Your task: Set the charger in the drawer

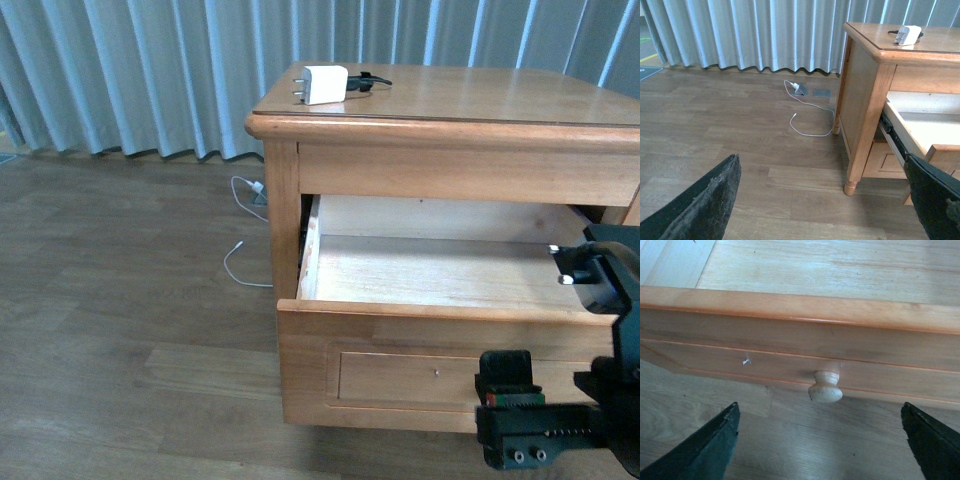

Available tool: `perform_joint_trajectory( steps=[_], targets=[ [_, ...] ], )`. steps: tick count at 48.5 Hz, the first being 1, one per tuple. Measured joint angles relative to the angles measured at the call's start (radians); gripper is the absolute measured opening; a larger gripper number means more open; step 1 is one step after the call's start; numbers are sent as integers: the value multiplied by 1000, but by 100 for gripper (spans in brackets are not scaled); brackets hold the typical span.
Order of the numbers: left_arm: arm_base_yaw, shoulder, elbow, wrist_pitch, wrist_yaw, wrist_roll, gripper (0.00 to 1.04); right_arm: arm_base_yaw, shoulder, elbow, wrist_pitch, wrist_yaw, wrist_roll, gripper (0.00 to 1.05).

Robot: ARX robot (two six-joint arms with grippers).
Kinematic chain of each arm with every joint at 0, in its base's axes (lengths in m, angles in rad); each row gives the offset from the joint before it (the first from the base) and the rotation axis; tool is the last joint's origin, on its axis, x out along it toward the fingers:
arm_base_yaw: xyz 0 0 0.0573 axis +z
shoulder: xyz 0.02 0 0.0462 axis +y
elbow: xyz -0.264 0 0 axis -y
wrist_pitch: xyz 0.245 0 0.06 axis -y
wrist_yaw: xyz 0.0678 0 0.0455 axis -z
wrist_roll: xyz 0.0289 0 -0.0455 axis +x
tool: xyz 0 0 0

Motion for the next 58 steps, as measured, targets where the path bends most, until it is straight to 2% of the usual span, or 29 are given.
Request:
perform_joint_trajectory(
  steps=[6, 24, 34, 42, 58],
  targets=[
    [0, 0, 0, 0, 0, 0, 99, -33, -171, -44, -89, -6, -11, 96],
    [0, 0, 0, 0, 0, 0, 99, -208, -767, -76, -377, -54, -48, 97],
    [0, 0, 0, 0, 0, 0, 99, -325, -1089, -94, -555, -183, -28, 97],
    [0, 0, 0, 0, 0, 0, 99, -415, -1300, -137, -679, -249, -4, 97],
    [0, 0, 0, 0, 0, 0, 99, -517, -1375, -224, -629, -262, 43, 97]
  ],
)
